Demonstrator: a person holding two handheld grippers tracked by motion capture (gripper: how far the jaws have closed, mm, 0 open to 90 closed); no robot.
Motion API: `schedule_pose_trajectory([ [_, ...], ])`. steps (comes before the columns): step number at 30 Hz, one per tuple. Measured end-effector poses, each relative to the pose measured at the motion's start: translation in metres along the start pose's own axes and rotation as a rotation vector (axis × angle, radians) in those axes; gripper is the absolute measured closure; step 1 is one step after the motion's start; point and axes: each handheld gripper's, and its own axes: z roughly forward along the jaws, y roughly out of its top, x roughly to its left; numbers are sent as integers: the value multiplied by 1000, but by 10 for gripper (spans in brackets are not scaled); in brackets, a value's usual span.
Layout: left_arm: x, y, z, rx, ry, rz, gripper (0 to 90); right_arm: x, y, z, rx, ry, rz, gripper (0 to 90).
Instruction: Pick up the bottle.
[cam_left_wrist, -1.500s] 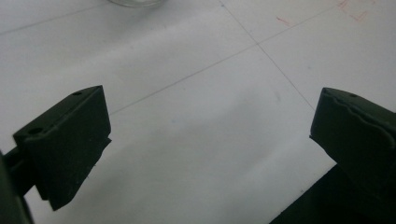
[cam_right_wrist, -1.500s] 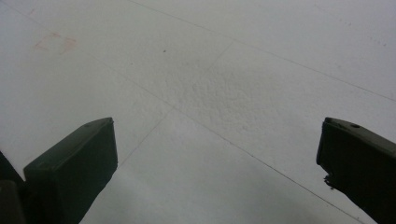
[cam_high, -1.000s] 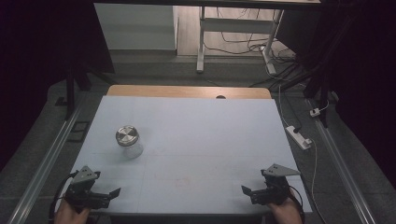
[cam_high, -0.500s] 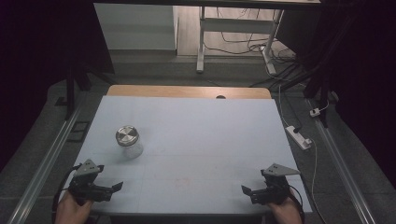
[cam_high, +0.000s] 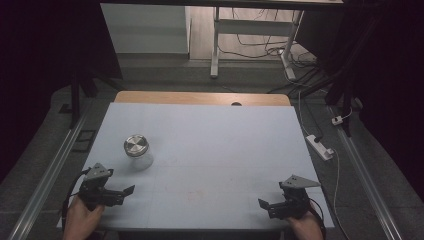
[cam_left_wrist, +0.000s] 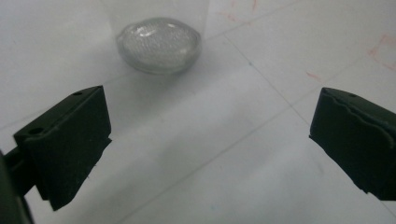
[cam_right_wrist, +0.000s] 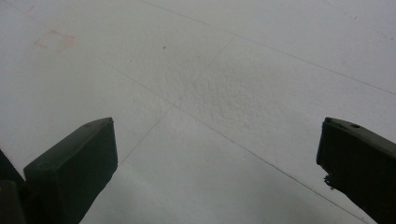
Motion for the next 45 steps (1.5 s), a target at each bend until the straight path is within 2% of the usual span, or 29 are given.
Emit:
schedule_pose_trajectory([
  [6,6,8,8,6,-12,-17,0,0,0,1,8,0,-5,0],
  [12,7,17,17,31,13,23,0,0,0,1,11,1,-7,0],
  [19,12,27,30,48,5,34,0,1,0,1,14,3,-10,0],
  [26,18,36,38,27,29,45,0,1,1,2,16,4,-11,0],
  [36,28,51,57,17,19,53,0,1,1,2,17,5,-11,0],
  [42,35,57,68,11,-4,32,0,1,1,2,18,5,-11,0],
  [45,37,58,72,10,-8,43,0,1,1,2,18,5,-12,0],
])
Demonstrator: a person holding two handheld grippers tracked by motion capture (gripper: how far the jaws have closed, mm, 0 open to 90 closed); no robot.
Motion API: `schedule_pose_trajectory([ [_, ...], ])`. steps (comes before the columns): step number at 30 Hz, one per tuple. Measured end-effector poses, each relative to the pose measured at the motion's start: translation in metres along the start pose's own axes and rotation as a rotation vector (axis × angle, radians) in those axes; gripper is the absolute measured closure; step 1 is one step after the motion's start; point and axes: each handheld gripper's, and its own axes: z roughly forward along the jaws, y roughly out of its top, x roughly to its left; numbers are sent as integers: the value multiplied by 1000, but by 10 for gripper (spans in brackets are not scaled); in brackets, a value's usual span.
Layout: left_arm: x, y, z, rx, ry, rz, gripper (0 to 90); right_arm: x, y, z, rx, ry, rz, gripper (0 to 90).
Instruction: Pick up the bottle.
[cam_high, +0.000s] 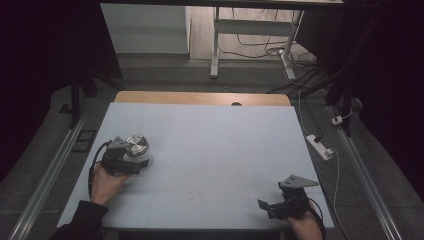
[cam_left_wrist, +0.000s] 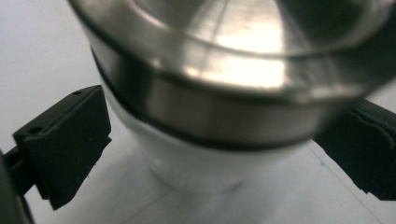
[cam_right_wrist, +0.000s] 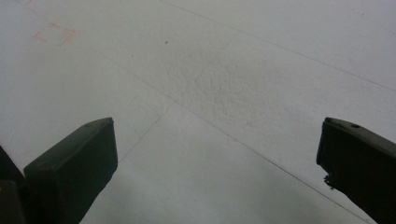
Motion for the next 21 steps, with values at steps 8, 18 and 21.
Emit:
schedule_pose_trajectory([
  [8,1,3,6,-1,1,30,4,0,0,0,1,0,-1,0],
  [18,0,4,4,-18,6,60,147,0,0,1,5,3,-3,0],
  [21,0,3,4,-26,5,68,149,0,0,1,6,3,-5,0],
])
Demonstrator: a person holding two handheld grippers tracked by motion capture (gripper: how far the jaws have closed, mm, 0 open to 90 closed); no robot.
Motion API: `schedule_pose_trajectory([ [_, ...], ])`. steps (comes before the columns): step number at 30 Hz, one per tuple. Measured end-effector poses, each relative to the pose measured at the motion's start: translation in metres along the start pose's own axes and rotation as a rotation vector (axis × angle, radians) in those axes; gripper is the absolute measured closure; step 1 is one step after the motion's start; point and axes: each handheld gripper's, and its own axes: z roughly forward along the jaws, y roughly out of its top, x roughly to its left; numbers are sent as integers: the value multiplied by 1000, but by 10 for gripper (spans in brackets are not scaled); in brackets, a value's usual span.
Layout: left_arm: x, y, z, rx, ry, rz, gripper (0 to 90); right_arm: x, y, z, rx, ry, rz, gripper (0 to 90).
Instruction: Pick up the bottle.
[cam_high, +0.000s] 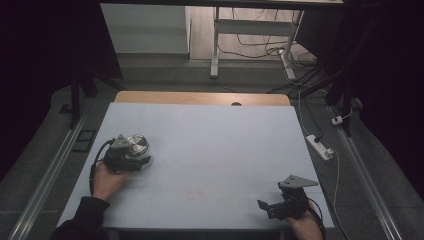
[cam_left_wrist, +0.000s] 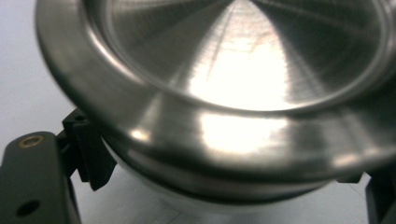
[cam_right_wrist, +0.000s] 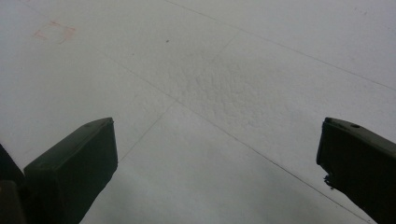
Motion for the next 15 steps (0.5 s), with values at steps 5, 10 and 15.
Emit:
schedule_pose_trajectory([
  [5,0,-1,0,-9,0,3,151,0,0,0,2,-1,0,0],
  [10,-1,0,0,4,4,-2,152,0,0,0,1,0,0,0],
  [15,-2,2,0,11,10,-11,153,0,0,0,-1,0,0,0],
])
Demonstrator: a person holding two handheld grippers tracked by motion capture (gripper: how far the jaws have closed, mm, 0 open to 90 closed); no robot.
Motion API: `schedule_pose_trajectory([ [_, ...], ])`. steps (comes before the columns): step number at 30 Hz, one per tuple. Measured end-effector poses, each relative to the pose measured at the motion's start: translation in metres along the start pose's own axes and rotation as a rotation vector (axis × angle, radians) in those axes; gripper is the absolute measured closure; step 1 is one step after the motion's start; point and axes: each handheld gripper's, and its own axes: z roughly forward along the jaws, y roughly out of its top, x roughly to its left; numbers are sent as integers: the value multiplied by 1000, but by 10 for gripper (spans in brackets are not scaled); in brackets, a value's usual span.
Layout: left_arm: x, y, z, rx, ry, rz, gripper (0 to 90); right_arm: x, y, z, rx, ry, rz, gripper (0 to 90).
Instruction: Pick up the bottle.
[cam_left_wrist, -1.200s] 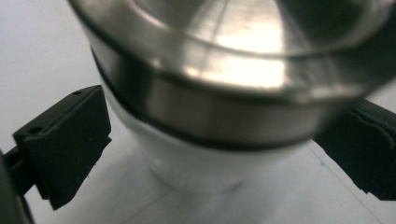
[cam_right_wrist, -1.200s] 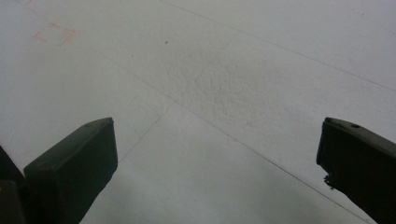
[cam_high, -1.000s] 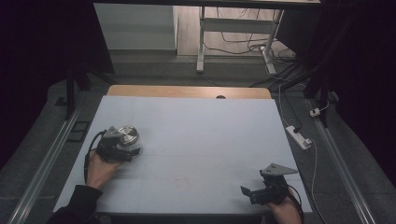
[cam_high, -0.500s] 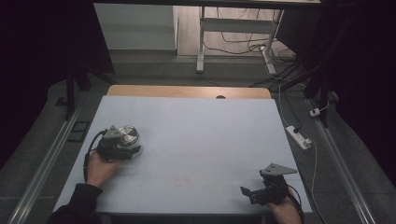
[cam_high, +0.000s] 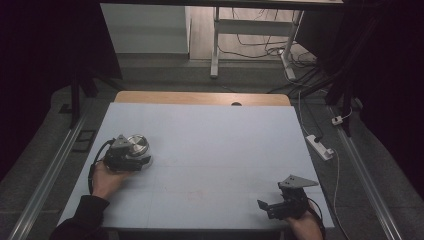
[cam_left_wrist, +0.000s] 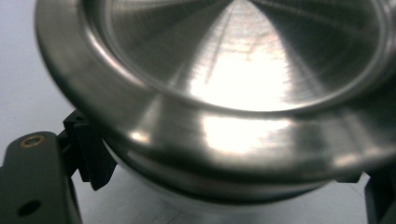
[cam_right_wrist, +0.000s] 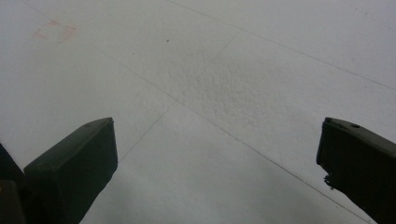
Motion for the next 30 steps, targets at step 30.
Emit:
schedule_pose_trajectory([
  [30,-25,28,-21,-70,-47,63,154,0,0,0,-2,-1,2,0],
])
